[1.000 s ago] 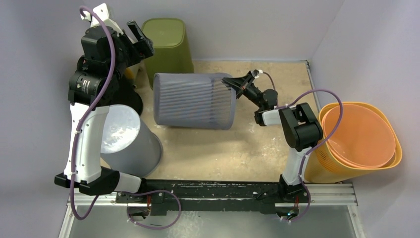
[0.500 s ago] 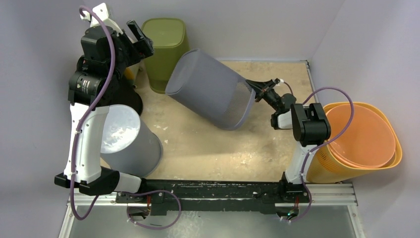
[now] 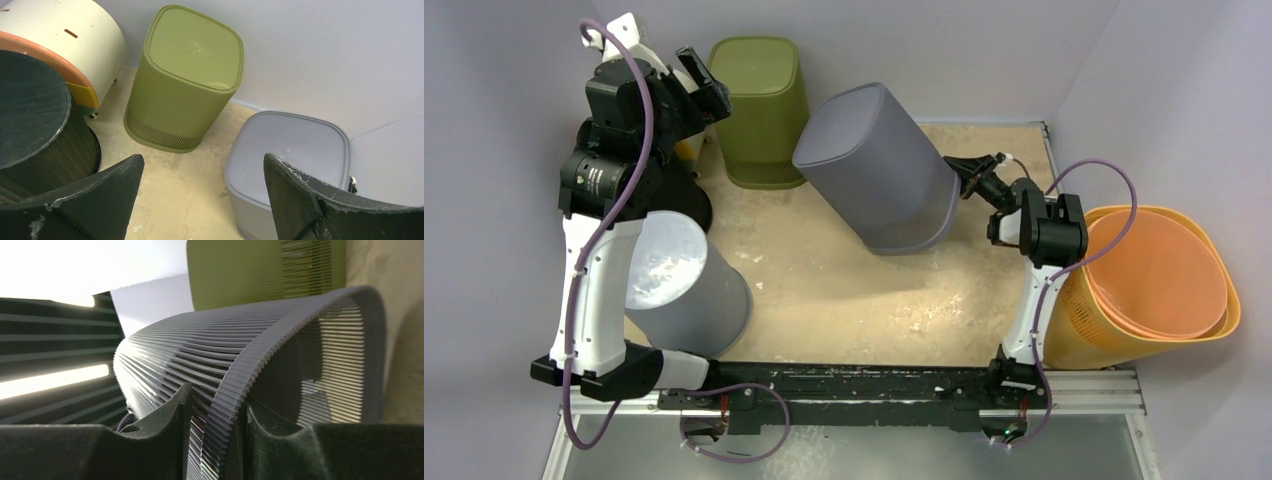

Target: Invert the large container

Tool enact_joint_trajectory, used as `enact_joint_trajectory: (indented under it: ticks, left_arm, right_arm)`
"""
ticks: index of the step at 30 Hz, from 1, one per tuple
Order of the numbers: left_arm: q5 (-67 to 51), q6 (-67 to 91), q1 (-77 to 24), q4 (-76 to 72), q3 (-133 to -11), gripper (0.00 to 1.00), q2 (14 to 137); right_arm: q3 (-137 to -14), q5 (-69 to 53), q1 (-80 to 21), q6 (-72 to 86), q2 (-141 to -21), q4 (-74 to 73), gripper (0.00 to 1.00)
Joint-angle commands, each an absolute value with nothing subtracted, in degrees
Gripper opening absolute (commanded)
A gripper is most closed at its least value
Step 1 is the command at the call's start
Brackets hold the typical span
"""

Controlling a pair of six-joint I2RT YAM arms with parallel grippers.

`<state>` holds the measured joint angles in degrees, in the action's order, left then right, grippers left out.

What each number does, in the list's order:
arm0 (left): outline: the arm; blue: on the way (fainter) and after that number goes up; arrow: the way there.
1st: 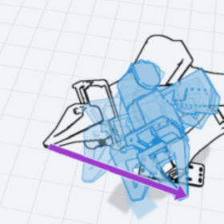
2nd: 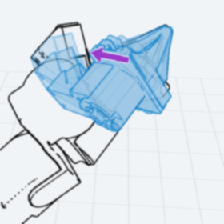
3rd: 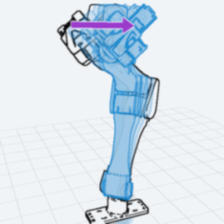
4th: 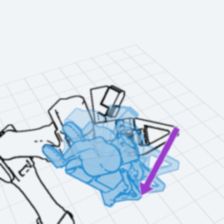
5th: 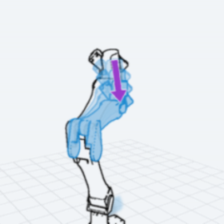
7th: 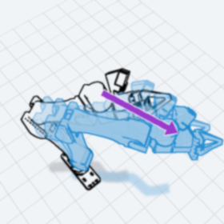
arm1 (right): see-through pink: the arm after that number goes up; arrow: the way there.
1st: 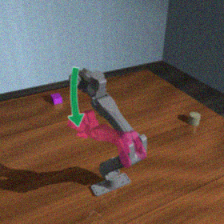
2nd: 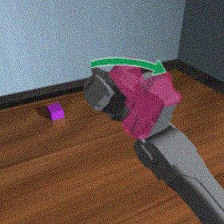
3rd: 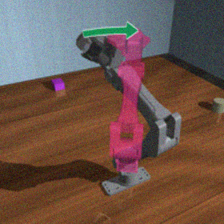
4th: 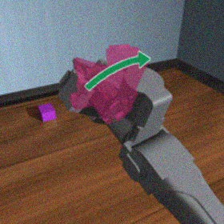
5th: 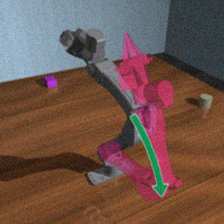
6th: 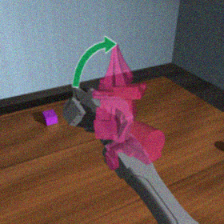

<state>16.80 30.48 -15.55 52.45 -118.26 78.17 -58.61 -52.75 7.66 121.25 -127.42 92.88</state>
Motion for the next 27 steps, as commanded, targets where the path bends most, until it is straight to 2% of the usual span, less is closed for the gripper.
enact_joint_trajectory:
  ticks: [1, 12, 27]
  left_arm:
    - [17.89, 31.23, -15.81, 52.38, -117.50, 0.86, 76.82]
    - [17.10, 30.74, -15.84, 51.01, -116.79, 0.87, 78.96]
    - [15.68, 30.29, -15.91, 48.05, -114.87, 0.87, 82.07]
  right_arm:
    - [-63.37, -60.52, 9.80, 113.73, -132.18, 117.19, 0.36]
    - [-78.38, -58.68, 10.45, 111.02, -143.77, 110.80, 0.40]
    - [-102.44, -58.50, 10.37, 95.91, -152.32, 81.02, 0.43]
